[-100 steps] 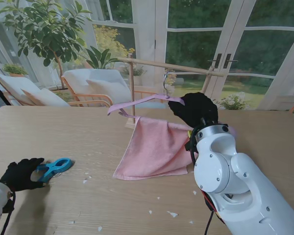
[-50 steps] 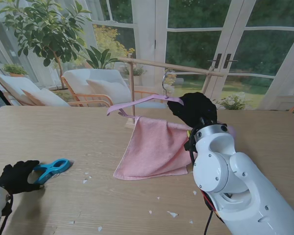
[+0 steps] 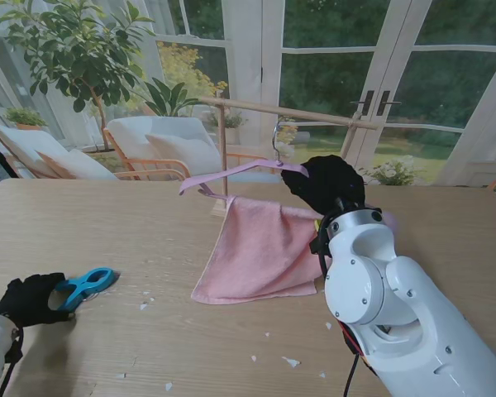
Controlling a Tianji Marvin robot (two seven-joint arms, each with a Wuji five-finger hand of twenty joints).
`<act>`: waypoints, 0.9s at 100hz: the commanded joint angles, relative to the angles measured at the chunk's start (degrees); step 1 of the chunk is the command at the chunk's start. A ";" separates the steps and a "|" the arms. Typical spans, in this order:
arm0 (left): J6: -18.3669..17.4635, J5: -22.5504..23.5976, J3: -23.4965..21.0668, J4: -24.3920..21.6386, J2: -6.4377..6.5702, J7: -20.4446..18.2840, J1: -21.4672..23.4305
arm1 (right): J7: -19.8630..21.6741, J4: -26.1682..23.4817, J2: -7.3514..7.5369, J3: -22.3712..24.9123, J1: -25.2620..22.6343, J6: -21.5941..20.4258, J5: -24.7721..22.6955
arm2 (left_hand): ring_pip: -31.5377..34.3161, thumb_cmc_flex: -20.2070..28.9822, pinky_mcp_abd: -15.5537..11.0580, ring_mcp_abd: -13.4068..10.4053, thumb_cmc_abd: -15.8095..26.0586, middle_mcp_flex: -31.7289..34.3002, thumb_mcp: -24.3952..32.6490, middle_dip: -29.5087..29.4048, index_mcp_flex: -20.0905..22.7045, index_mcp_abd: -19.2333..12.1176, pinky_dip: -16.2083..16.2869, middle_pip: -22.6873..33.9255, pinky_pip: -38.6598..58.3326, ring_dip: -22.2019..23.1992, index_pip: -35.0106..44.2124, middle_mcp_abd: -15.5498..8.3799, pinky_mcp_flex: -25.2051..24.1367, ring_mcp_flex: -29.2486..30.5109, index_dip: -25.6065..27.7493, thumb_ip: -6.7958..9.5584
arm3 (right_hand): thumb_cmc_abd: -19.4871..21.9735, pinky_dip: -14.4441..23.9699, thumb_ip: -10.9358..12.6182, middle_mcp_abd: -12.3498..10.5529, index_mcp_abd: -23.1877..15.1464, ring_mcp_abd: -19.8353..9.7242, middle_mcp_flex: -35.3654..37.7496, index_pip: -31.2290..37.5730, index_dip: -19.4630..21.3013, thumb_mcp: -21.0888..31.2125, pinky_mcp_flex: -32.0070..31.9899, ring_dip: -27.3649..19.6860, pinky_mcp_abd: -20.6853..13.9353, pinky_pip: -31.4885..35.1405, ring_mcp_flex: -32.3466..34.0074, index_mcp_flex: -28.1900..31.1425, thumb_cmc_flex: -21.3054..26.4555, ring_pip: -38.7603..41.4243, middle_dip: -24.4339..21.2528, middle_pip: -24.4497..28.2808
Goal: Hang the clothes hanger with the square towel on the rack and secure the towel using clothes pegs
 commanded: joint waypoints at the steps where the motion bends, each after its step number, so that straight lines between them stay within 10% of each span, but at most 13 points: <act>1: -0.41 0.04 0.46 0.77 -0.18 -0.33 0.10 | 0.52 -0.37 -0.44 -0.07 -0.11 0.12 -0.06 | 1.62 7.36 2.23 1.18 4.09 5.12 8.36 0.98 2.77 -1.34 1.54 4.21 1.59 1.25 14.50 1.31 1.10 1.86 2.09 1.53 | 3.28 65.54 4.43 3.48 -0.70 -2.59 4.63 1.27 1.66 1.43 4.02 3.24 -5.50 11.54 1.34 3.08 0.73 10.50 -0.28 4.29; 19: -1.52 -0.10 0.68 1.32 -0.27 1.19 -0.31 | 0.35 -0.33 -0.47 -0.04 -0.12 0.09 -0.04 | 10.61 13.79 1.87 3.97 5.53 11.28 7.89 0.60 7.77 -0.50 1.77 6.06 8.80 2.14 17.99 3.01 3.53 5.71 -0.62 1.45 | 3.26 65.50 4.45 3.48 -0.76 -2.60 4.63 1.26 1.67 1.40 4.02 3.22 -5.53 11.54 1.34 3.06 0.73 10.49 -0.28 4.29; 46: -3.92 -1.38 0.58 1.67 -0.71 4.36 -0.60 | 0.18 -0.28 -0.49 0.04 -0.17 -0.03 -0.06 | 17.04 26.04 0.18 7.36 5.20 17.52 1.06 0.13 12.70 -0.20 -11.85 7.21 34.63 2.00 22.47 5.15 -0.48 9.69 -3.56 -3.02 | 3.21 65.44 4.50 3.38 -0.88 -2.67 4.62 1.27 1.71 1.44 4.03 3.19 -5.64 11.54 1.34 3.02 0.72 10.48 -0.29 4.26; 90: -10.52 -6.40 -4.05 -10.93 -1.27 -1.57 3.58 | 2.16 -0.32 -0.15 -1.09 1.16 2.91 -2.15 | 17.16 26.36 0.78 8.43 4.96 17.70 0.42 -0.27 13.24 0.31 -13.52 6.51 36.31 1.66 22.47 5.98 -0.70 9.43 -4.77 -2.53 | 3.25 65.33 4.49 3.38 -0.89 -2.78 4.62 1.28 1.72 1.28 4.05 3.11 -5.78 11.54 1.35 3.02 0.77 10.45 -0.28 4.26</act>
